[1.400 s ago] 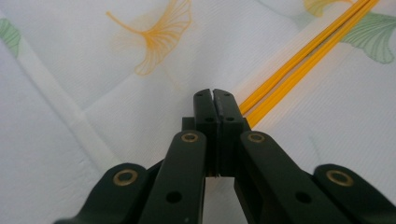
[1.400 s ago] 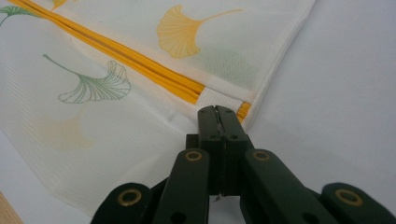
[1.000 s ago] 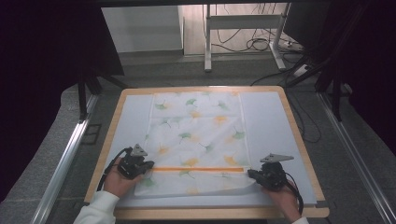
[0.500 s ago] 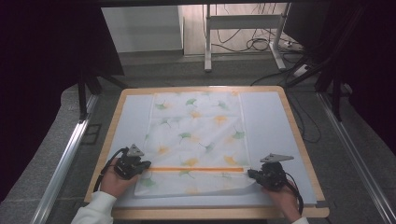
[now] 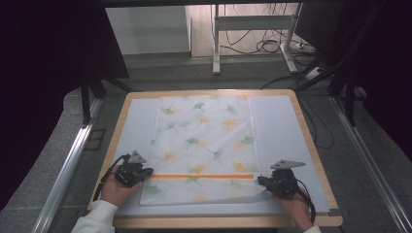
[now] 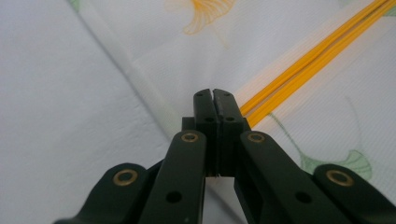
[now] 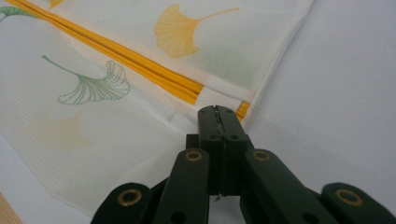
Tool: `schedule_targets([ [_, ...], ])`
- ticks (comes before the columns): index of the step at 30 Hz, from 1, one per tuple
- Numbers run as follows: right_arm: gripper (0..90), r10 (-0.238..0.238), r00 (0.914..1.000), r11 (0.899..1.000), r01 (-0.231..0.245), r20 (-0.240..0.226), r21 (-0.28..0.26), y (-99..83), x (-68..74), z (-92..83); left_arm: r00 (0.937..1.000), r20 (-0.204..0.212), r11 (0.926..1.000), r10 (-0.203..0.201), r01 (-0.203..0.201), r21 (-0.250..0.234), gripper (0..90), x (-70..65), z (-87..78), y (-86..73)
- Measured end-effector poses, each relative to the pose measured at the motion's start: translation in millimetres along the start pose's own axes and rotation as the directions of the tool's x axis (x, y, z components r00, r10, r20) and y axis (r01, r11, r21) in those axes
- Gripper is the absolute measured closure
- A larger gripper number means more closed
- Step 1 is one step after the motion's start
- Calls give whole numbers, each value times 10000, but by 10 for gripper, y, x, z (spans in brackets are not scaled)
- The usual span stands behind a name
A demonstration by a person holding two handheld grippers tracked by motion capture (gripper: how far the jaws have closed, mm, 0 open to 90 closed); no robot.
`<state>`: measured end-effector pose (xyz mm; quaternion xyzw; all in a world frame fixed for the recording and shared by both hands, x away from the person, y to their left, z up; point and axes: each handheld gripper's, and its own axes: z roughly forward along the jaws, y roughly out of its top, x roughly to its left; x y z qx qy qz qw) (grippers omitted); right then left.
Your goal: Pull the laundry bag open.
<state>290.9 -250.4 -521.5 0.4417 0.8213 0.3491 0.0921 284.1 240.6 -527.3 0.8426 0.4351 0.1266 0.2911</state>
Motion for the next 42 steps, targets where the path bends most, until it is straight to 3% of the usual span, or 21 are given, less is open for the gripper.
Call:
schedule_targets([
  [1,898,5,10000,10000,-5,-5,1,0,0,0,10000,-23,10000,-35,35,-48,900,11,-15,-9],
  [2,898,6,10000,10000,-6,-1,4,0,1,-1,9995,-310,10000,14,-14,17,900,16,-27,-18],
  [6,898,1,10000,10000,-1,-2,9,1,-1,0,9987,145,9986,-490,493,-186,900,80,-52,-61],
  [9,898,22,10000,10000,-22,-12,-18,1,-5,3,9996,-34,9996,-286,285,-81,900,54,-48,-44],
  [20,897,71,10000,10000,-71,2,-35,-6,-1,-3,9998,-118,9997,-186,184,-180,900,32,-17,-26],
  [28,896,-216,9995,9998,217,238,-38,-5,41,-6,9995,-308,9992,21,-34,-391,888,-11,-16,-25],
  [32,884,-154,9999,9999,154,68,-30,-4,22,-10,9989,-470,9981,38,-67,-612,841,-18,-17,-16],
  [36,765,-384,9992,9993,383,-114,-53,-9,67,-29,9978,-653,9951,-146,81,-987,751,-32,-50,-11],
  [39,694,-442,9987,9985,434,-256,-341,-17,116,-90,9972,-588,9895,-458,372,-1399,629,-53,-89,1],
  [42,621,-460,9986,9948,435,-247,-923,-14,152,-175,9952,-798,9764,-567,386,-2124,574,-90,-144,21],
])
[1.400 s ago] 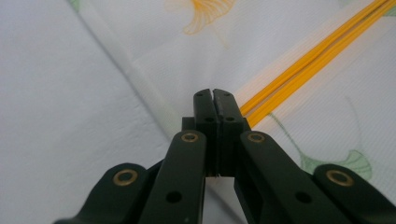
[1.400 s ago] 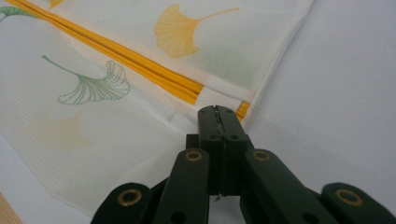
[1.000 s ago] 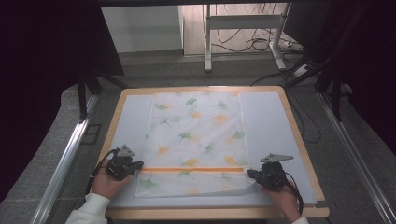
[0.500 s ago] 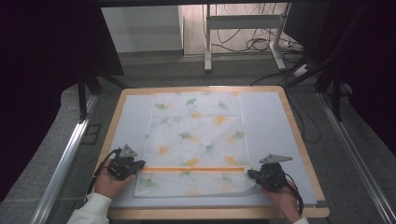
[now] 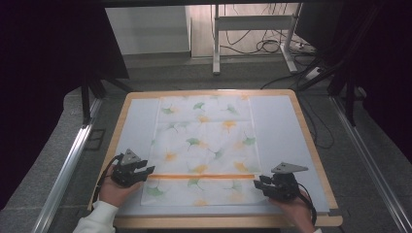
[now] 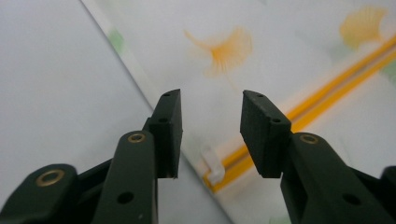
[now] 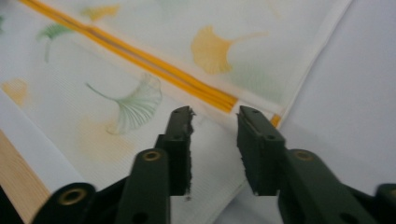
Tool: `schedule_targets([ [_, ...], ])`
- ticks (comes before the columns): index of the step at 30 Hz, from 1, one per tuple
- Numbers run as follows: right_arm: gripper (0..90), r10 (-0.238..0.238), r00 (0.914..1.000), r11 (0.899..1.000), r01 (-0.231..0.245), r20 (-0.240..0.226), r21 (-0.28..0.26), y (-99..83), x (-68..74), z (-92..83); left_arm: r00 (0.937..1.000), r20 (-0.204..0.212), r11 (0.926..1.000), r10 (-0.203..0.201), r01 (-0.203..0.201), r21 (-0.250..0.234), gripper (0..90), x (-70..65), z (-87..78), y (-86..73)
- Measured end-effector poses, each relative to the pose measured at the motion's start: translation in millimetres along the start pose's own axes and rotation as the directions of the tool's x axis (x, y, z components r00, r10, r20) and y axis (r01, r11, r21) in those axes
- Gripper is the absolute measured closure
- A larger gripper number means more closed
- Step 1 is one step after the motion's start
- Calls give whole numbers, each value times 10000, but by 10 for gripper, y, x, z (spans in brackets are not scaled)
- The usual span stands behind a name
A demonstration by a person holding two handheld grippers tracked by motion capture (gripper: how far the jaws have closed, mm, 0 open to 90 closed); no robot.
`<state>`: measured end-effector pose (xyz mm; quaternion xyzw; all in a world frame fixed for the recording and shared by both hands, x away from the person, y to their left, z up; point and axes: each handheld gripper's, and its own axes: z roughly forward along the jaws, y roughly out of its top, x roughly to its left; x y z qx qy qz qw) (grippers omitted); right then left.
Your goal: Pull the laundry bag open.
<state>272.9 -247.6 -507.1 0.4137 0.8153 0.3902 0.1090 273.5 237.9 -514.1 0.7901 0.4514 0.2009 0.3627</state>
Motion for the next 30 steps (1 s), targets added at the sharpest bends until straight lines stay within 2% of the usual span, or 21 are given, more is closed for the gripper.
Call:
schedule_targets([
  [2,589,-23,10000,9993,21,-74,-384,18,-10,-35,9999,-79,9994,-99,96,-342,531,-14,-20,24],
  [6,554,111,9999,9957,-118,-80,-914,68,-115,-51,9999,135,9992,-26,32,-392,487,-15,10,52],
  [8,513,309,9995,9931,-295,107,-1136,93,-194,-37,9993,360,9992,121,-107,-379,490,9,41,64],
  [10,478,356,9986,9914,-302,402,-1271,111,-282,-10,9991,377,9992,196,-182,-365,490,48,76,77],
  [12,434,415,9963,9909,-313,752,-1313,128,-370,11,9991,409,9992,81,-64,-397,485,107,107,81],
  [16,404,615,9904,9851,-403,1235,-1672,144,-492,-5,9993,245,9992,-284,291,-285,476,235,182,80],
  [19,389,603,9886,9851,-366,1383,-1678,167,-573,39,9984,245,9985,-514,518,-194,480,290,217,88],
  [25,374,431,9885,9894,-221,1446,-1438,170,-596,83,9985,237,9984,-490,496,-261,477,277,196,84],
  [28,374,576,9886,9876,-360,1388,-1529,163,-604,64,9977,388,9982,-548,556,-211,480,269,183,84],
  [30,373,683,9881,9866,-465,1375,-1561,153,-617,56,9975,412,9976,-580,594,-342,481,258,158,88],
])
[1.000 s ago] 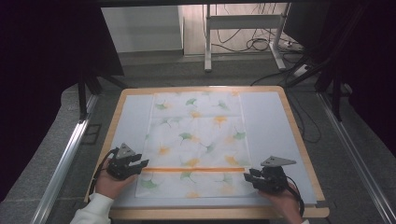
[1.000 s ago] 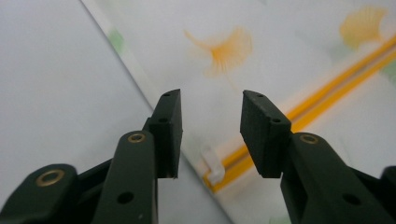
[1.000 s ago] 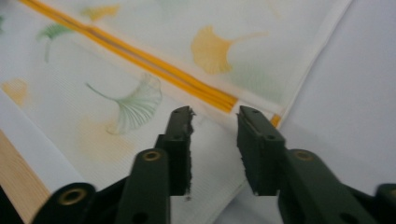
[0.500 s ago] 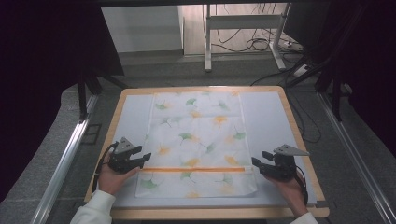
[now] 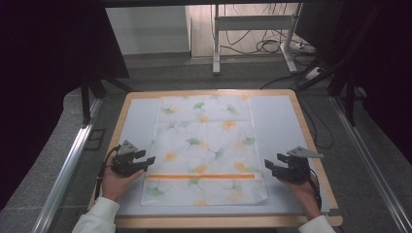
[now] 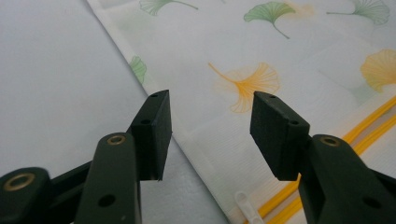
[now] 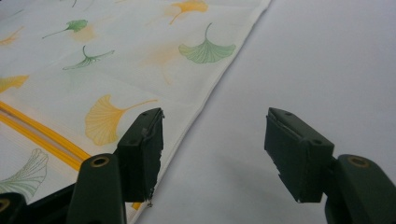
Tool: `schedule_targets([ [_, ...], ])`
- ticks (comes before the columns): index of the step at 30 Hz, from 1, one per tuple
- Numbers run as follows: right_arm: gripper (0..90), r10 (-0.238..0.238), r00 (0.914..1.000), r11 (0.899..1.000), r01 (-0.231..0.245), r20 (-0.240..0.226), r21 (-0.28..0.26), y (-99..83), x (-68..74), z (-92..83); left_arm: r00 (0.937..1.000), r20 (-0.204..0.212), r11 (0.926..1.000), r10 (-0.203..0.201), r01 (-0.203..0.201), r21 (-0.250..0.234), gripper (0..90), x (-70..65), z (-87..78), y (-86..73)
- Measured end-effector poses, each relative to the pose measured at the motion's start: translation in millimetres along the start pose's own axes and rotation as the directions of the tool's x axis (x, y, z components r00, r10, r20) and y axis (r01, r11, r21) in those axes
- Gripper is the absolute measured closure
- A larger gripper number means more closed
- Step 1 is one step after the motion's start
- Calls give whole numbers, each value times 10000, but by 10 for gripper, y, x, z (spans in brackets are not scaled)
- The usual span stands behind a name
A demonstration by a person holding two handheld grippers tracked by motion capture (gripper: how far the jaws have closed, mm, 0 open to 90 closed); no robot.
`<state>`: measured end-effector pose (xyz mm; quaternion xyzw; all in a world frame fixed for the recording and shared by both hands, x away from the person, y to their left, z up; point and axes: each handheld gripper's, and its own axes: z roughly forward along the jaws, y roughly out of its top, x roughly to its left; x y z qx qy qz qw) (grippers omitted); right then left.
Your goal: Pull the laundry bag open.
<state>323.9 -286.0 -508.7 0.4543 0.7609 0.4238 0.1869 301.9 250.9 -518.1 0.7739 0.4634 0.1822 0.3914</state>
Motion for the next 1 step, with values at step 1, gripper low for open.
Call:
schedule_targets([
  [1,371,48,10000,10000,-48,-8,8,-5,-8,-2,10000,-2,10000,5,-5,-30,481,-2,-11,3],
])
